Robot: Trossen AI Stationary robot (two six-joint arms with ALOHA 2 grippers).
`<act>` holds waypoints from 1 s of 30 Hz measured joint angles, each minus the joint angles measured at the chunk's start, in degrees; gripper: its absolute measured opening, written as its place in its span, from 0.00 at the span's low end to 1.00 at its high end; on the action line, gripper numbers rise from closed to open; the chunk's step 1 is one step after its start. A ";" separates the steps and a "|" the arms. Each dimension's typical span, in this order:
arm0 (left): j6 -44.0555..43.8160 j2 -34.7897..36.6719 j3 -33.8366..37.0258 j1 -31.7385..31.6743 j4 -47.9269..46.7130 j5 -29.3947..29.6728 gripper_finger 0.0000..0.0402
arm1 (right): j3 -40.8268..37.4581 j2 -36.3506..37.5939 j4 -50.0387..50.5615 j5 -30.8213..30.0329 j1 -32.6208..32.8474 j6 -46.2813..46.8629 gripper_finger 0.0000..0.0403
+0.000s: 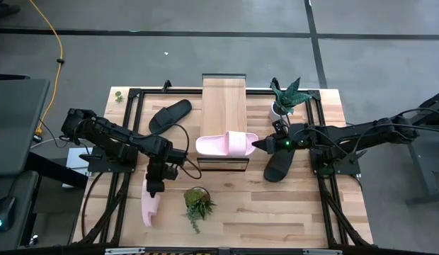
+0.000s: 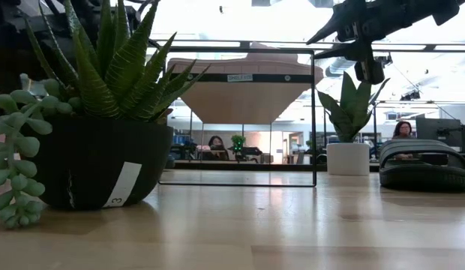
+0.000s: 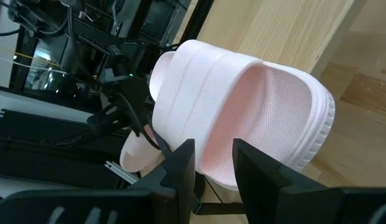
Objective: Pick and place slides into the shelf
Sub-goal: Put the pink slide on the shelf
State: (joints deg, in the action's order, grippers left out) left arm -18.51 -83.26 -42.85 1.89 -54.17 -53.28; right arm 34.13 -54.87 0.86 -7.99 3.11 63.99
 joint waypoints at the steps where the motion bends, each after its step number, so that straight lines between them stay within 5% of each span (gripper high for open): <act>1: -0.15 0.12 0.00 0.00 -0.52 0.02 0.01 | 0.00 0.00 0.00 -0.02 0.00 0.00 0.24; 16: -1.50 5.29 -10.39 0.00 -9.55 0.61 0.02 | 0.00 0.00 0.07 -0.07 0.00 0.44 0.24; 30: -2.36 6.01 -30.99 0.00 -21.27 17.73 0.02 | 0.00 0.00 -0.17 -0.07 -0.02 0.44 0.24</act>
State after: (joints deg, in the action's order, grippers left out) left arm -20.86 -77.25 -73.84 1.89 -75.44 -35.54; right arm 34.13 -54.87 0.69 -8.05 3.09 64.42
